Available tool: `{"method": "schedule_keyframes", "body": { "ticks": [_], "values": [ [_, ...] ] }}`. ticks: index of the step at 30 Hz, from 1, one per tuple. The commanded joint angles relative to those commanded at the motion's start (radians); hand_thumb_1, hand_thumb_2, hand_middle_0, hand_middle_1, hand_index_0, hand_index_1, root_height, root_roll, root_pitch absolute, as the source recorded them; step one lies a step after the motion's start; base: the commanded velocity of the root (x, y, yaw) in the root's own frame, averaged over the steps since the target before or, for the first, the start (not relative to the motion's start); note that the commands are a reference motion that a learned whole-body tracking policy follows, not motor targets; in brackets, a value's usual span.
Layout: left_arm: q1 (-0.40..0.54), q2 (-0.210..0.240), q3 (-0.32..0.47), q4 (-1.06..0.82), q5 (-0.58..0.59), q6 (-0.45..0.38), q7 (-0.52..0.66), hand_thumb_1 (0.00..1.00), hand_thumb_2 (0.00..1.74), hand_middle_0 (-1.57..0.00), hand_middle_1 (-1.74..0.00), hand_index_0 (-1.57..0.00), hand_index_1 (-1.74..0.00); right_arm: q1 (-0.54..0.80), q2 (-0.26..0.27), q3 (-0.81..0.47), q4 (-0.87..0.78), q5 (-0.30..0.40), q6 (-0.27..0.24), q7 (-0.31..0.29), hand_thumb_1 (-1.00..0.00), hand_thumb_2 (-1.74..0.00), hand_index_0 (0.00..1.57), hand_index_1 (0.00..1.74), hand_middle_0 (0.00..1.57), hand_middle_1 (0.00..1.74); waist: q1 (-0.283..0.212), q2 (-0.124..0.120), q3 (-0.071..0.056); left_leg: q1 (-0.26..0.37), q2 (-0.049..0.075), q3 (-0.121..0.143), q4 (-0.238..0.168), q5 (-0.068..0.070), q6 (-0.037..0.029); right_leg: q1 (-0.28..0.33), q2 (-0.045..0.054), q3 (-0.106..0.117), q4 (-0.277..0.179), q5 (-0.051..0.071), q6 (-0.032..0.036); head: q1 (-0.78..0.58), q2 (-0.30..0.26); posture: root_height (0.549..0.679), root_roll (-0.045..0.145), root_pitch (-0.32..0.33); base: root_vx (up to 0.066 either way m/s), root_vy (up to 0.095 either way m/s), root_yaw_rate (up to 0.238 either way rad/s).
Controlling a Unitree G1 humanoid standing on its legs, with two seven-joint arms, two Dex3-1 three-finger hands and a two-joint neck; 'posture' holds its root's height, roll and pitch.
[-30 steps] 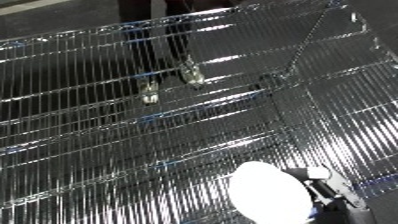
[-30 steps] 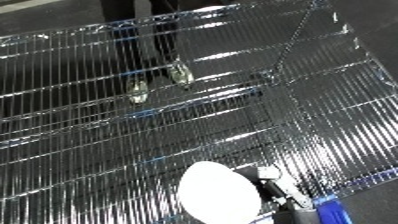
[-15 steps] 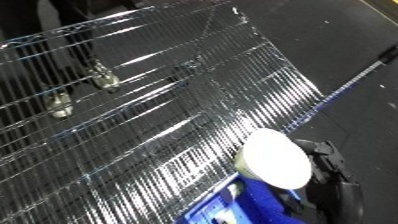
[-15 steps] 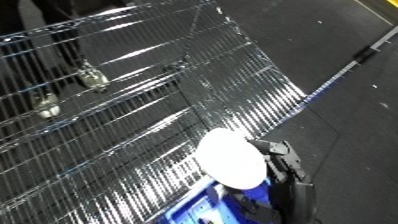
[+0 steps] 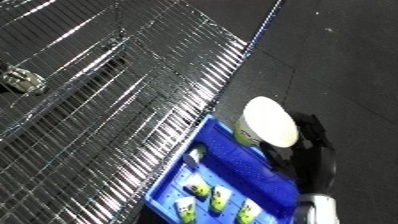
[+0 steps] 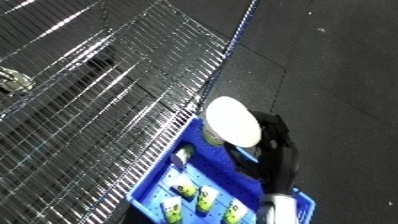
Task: Pick up the object and place it into the box
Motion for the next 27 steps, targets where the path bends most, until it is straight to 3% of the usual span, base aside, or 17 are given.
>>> {"method": "schedule_keyframes", "body": {
  "ticks": [1, 18, 27],
  "values": [
    [-0.002, -0.001, -0.003, 0.003, -0.001, -0.002, 0.003, 1.0, 1.74, -1.57, -1.74, -1.57, -1.74, 0.0, -0.002, -0.001, 0.011, 0.003, 0.002, -0.008, -0.85, -1.48, 1.33, 1.48, 1.33, 1.48, -0.001, 0.002, 0.0, 0.0, -0.001, 0.0, 0.0, 0.0, 0.0002, -0.001, 0.0002, 0.001, 0.001, -0.001, -0.0002, 0.003, -0.007, 0.655, 0.094, 0.08, -0.002, 0.017, -0.018],
    [-0.017, -0.014, -0.023, 0.027, -0.01, -0.014, 0.016, 1.0, 1.74, -1.57, -1.74, -1.57, -1.74, -0.002, -0.021, 0.004, 0.109, 0.033, -0.008, -0.002, 0.0, 0.0, 0.0, 0.0, 0.0, 0.0, 0.0, 0.025, 0.0, 0.004, -0.013, -0.009, -0.02, 0.015, -0.0011, -0.01, 0.0065, 0.006, 0.005, -0.006, -0.0084, -0.009, -0.014, 0.655, 0.102, 0.086, -0.006, -0.001, 0.014],
    [-0.013, -0.017, -0.016, 0.013, -0.005, -0.01, 0.024, 1.0, 1.74, -1.57, -1.74, -1.57, -1.74, 0.008, -0.001, 0.009, 0.087, 0.024, -0.011, -0.02, 0.0, 0.0, 0.0, 0.0, 0.0, 0.0, 0.003, 0.022, 0.0, 0.001, -0.008, -0.014, -0.033, 0.03, -0.0042, -0.017, 0.0133, 0.001, 0.012, -0.012, -0.0117, -0.014, 0.023, 0.654, 0.103, 0.089, -0.007, -0.021, 0.016]
  ]
}}
